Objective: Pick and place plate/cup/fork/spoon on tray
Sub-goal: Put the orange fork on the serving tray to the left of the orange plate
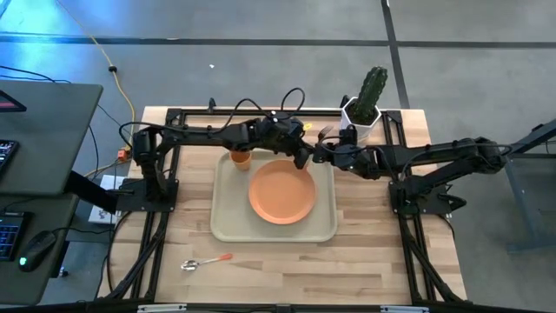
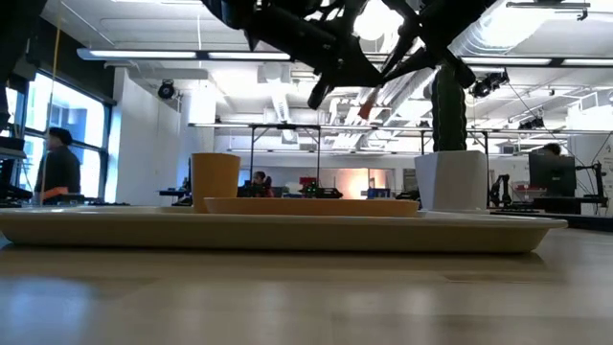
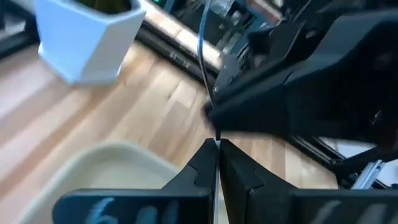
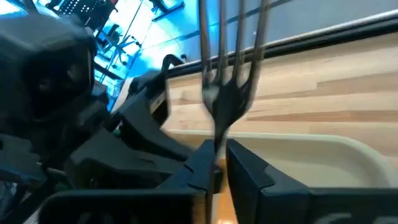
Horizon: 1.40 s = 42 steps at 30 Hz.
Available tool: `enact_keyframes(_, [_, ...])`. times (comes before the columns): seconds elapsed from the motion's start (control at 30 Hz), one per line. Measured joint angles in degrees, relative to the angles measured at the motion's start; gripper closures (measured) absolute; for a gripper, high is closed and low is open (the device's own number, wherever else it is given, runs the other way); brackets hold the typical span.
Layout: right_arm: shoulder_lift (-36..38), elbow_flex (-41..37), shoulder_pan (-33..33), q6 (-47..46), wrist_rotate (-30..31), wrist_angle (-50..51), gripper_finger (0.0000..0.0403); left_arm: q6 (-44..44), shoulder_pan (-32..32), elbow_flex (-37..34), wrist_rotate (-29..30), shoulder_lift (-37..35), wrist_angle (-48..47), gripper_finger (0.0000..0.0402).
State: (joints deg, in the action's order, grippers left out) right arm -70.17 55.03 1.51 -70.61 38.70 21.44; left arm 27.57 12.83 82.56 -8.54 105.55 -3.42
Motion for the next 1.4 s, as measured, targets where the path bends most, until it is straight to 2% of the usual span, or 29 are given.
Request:
enact_keyframes(0.07, [1.31, 0.08, -0.12, 0.4, 1.6, 2.53, 0.0354, 2.25, 0.17, -0.16, 0.27, -1.35, -4.42, 0.04])
enact_keyframes(0.2, [3.88, 0.08, -0.34, 4.85, 3.83, 4.21, 0.0311, 4.29, -0.26, -0.17, 5.96, -5.79, -13.9, 0.04])
enact_keyframes(0.37, [7.65, 0.1, -0.32, 9.23, 5.43, 8.53, 0.0272, 8.59, -5.3, -0.13, 12.92, -10.89, -24.74, 0.0401])
enact_keyframes(0.47, [8.93, 0.1, -0.33, 8.48, 5.67, 12.39, 0.0261, 12.13, -9.77, -0.82, 20.4, -14.06, -31.33, 0.0401])
enact_keyframes(0.53, [9.09, 0.1, -0.23, 7.7, 5.42, 14.82, 0.0257, 16.54, -12.67, -4.0, 25.23, -16.52, -33.96, 0.0401])
enact_keyframes(0.77, [8.45, 0.08, 1.9, 9.39, 3.49, 16.94, 0.0257, 37.71, -23.84, -23.21, 31.51, -29.31, -31.7, 0.0401])
enact_keyframes(0.9, [7.87, 0.08, 3.5, 9.86, 3.28, 17.17, 0.0257, 51.09, -29.86, -32.33, 35.07, -33.13, -31.57, 0.0401])
enact_keyframes(1.03, [7.31, 0.08, 5.67, 9.22, 3.44, 17.79, 0.0256, 61.43, -33.28, -39.31, 36.72, -33.68, -30.56, 0.0401])
enact_keyframes(1.23, [5.97, 0.05, 10.55, 4.69, 3.76, 19.36, 0.0256, 65.43, -32.59, -48.31, 34.81, -33.64, -20.02, 0.0402])
enact_keyframes(1.4, [5.55, 0.04, 16.18, -1.04, 6.02, 22.94, 0.0256, 65.77, -30.1, -51.94, 32.6, -33.68, -18.35, 0.0401])
